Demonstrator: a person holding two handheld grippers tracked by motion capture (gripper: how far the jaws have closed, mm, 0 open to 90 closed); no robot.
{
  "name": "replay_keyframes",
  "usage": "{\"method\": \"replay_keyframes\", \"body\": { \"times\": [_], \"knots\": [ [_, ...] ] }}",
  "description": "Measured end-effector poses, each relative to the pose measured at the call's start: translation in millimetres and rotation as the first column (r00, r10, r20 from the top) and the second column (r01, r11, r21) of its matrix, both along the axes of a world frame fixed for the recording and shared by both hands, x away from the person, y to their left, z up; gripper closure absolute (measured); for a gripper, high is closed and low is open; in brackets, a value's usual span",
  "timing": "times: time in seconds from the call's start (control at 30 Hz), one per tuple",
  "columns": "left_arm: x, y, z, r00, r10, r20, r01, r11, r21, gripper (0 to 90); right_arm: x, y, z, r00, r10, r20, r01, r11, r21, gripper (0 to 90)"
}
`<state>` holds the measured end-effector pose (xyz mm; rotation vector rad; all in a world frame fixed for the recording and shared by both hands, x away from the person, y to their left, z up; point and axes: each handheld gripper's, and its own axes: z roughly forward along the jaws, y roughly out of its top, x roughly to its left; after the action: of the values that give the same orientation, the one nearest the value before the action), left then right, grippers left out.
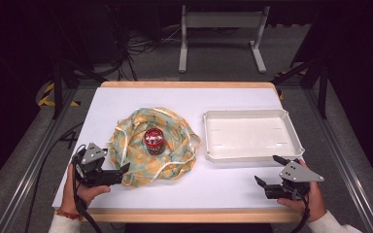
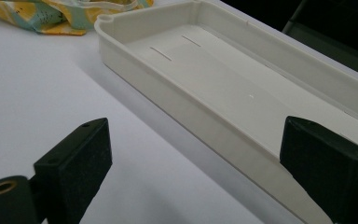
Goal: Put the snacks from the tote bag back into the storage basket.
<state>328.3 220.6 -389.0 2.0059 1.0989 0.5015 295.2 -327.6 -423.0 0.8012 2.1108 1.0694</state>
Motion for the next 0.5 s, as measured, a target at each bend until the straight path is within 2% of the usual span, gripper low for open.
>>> {"method": "replay_keyframes", "body": {
  "times": [0.2, 0.43, 0.5],
  "knots": [
    [6.1, -13.7, 9.0, 0.9992, 0.002, -0.039, -0.002, 1.0, -0.008, 10.0, -0.4, -0.3, 0.3, 1.0, -0.001, 0.002, 0.001, 1.0, 0.001, 9.7],
    [19.7, -36.1, 17.3, 0.9974, -0.012, -0.071, 0.012, 0.9999, 0.01, 11.3, 0.0, -0.7, 0.3, 1.0, 0.001, 0.003, -0.001, 1.0, 0.0, 9.7],
    [25.7, -45.2, 18.9, 0.9955, -0.02, -0.093, 0.022, 0.9997, 0.013, 11.5, 0.2, -1.3, 0.2, 1.0, -0.001, 0.003, 0.001, 1.0, 0.002, 9.7]
  ]
}}
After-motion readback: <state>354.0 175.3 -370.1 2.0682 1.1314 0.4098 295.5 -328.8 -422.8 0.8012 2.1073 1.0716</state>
